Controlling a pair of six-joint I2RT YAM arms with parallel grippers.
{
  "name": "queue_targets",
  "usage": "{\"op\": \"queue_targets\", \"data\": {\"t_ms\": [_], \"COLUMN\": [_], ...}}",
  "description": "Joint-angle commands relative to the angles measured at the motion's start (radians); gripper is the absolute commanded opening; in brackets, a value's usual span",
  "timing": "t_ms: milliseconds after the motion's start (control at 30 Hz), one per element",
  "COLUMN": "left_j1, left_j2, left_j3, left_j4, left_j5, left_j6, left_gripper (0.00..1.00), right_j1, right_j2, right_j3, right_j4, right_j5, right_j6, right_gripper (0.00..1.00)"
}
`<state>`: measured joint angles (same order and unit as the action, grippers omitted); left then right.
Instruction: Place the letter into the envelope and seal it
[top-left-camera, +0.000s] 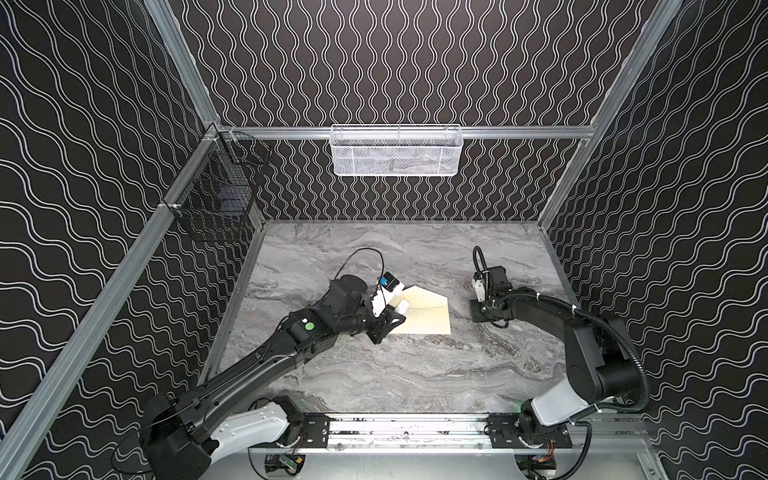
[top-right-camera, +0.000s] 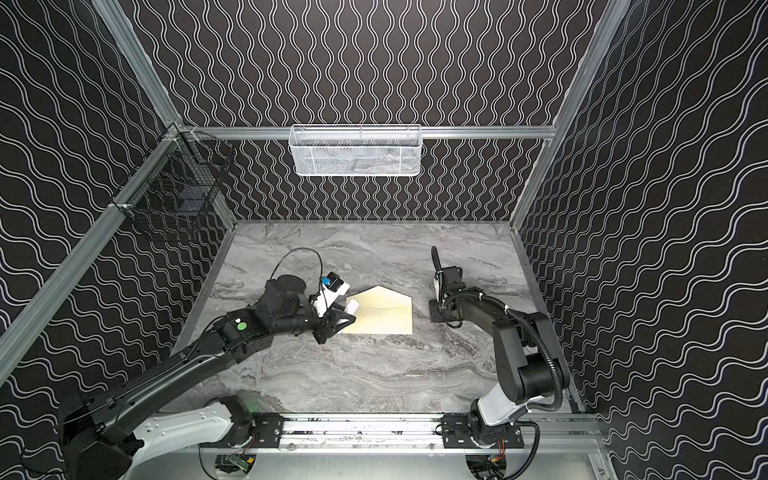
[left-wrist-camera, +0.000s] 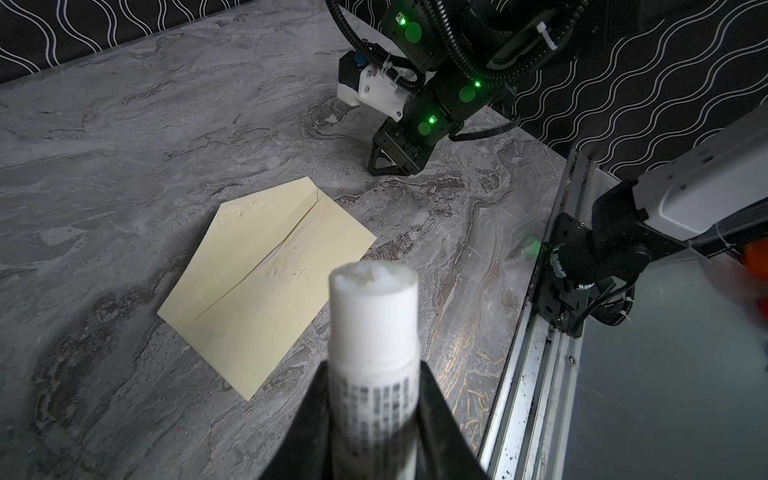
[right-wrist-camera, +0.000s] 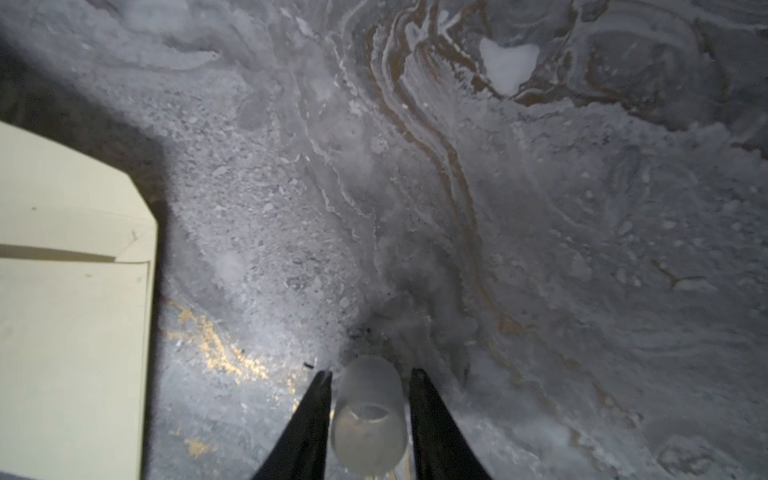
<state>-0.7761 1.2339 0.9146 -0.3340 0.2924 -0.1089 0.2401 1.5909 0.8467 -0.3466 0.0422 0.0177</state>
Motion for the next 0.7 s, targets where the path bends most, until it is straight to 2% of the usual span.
{"op": "queue_targets", "data": {"t_ms": [0,200,267,333,500,667], "left_j1": [0.001,0.001,0.0,0.001,-0.001,-0.001], "left_j2": [0.005,0.005,0.005,0.012,0.064,0.107], "left_j3": [0.007,-0.001,-0.014,-0.023,-0.017,-0.009], "left_j4": [0.03,0.093,0.152,0.215,0.348,0.444], "left_j5": [0.004,0.001,0.012,0.034,0.105,0.153], "left_j6": [-0.018,-0.077,-0.105,-0.136,-0.197,-0.245], "left_gripper": [0.0,0.0,0.0,0.0,0.0,0.0], "right_j1": [0.0,0.001,0.001,0.002,0.001,0.002], "right_j2": [-0.034,-0.261,-0.362,-0.459,-0.662,-0.752], "right_j3": [0.015,0.004,-0.014,-0.029,-0.098,-0.135], "right_j4": [-0.022,-0.066,-0.054,-0.032,0.095,0.226], "right_j5": [-0.004,-0.022,-0.065,-0.142,-0.442,-0.626], "right_j6": [0.004,0.034,0.059,0.101,0.208,0.301], "right_gripper": [0.37,0.43,0.45,0.47,0.51,0.54]}}
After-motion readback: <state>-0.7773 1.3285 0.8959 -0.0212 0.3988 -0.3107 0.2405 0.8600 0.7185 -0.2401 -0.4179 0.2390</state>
